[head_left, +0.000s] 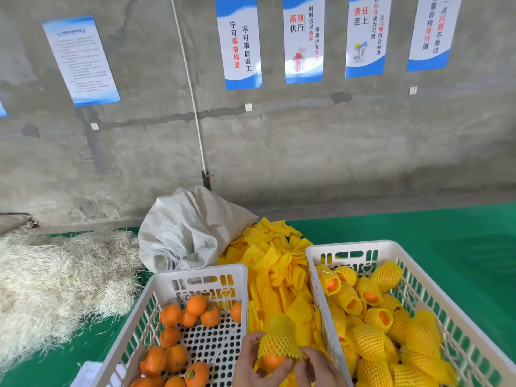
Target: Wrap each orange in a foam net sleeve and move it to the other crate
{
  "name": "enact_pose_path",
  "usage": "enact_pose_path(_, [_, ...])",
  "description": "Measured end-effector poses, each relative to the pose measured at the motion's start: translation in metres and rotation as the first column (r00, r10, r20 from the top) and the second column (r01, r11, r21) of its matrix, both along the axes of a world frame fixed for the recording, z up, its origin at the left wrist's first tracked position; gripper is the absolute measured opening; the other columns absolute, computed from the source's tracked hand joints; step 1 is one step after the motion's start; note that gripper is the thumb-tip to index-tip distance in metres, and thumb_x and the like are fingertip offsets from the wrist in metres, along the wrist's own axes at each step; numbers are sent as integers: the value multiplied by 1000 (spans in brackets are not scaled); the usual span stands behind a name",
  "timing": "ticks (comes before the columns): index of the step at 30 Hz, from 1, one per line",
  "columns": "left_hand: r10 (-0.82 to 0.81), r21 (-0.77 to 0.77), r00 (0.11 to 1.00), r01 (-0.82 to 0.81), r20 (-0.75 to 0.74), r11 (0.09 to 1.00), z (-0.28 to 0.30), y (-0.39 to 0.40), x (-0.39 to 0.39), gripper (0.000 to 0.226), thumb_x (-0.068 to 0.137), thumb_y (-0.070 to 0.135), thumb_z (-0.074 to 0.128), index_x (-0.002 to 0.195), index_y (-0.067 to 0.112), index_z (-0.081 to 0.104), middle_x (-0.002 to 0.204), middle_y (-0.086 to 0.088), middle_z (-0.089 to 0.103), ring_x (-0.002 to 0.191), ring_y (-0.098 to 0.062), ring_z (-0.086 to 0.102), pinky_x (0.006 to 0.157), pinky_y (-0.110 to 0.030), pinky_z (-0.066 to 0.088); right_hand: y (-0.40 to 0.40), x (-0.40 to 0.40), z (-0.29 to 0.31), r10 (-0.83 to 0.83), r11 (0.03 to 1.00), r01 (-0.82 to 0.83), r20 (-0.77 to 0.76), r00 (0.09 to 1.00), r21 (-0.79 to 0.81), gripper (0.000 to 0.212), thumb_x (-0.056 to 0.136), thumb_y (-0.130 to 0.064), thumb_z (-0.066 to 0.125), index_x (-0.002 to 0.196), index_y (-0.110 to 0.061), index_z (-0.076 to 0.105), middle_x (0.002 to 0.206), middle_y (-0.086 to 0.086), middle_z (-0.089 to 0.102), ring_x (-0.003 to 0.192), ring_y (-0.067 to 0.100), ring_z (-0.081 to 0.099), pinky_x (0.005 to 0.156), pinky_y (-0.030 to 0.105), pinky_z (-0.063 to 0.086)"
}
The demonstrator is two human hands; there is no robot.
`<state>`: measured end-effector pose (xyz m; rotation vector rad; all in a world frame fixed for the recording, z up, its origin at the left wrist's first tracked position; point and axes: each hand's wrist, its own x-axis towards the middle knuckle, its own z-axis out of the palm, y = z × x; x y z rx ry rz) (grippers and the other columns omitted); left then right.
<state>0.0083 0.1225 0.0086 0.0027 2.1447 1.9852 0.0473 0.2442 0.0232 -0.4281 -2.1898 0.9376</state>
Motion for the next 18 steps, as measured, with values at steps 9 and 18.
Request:
enact_pose_path(9, [166,14,967,-167,-194,986,-11,3,2,57,82,6,86,127,22,56,106,-2,73,77,-19,64,70,-25,51,-6,1,-25,186,982,-188,52,981,25,24,54,-27,76,76,-34,68,69,-17,60,52,6,58,46,15,42])
enact_pose_path(18, [84,96,986,-70,-142,993,-9,-4,4,76,73,37,87,142,33,56,133,28,63,118,-1,65,94,-30,58,-2,-2,-16,234,966,-258,350,907,23,54,106,-43,35,158,-38,24,162,-18,34,143,1,40,111,15,32])
